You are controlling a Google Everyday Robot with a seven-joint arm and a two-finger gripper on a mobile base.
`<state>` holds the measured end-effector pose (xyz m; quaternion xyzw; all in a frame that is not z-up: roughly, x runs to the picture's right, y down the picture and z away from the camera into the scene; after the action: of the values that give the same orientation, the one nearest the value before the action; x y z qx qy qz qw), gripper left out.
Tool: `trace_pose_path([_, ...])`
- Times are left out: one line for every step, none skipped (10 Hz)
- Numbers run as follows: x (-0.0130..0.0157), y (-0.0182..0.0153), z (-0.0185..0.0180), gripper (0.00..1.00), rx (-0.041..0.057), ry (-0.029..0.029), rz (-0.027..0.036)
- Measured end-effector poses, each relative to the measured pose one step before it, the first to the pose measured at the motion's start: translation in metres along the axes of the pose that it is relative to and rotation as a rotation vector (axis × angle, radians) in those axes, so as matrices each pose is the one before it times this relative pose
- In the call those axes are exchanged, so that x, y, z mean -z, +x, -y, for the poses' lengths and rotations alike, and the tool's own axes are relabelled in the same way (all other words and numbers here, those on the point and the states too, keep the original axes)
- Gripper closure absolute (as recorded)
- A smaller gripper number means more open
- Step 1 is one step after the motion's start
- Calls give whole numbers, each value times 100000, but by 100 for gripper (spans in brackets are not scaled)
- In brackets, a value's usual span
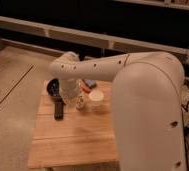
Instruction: Knock the bottle over
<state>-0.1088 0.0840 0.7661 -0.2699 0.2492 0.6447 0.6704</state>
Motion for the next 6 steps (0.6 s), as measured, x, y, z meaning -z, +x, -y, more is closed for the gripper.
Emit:
trace_pose_path([-208,-215,433,100,-1814,561,-1020])
trace_pose_path([-190,-376,595,100,-2016,1167,-1016])
trace_pose_path([-205,-462,299,100,-1360,763,-815])
trace_pose_path([-163,-460,117,100,-874,181,-614])
trace_pose_path([-170,-553,93,100,412,97,-295])
trace_pose_path([-131,-538,39,100,801,212,158])
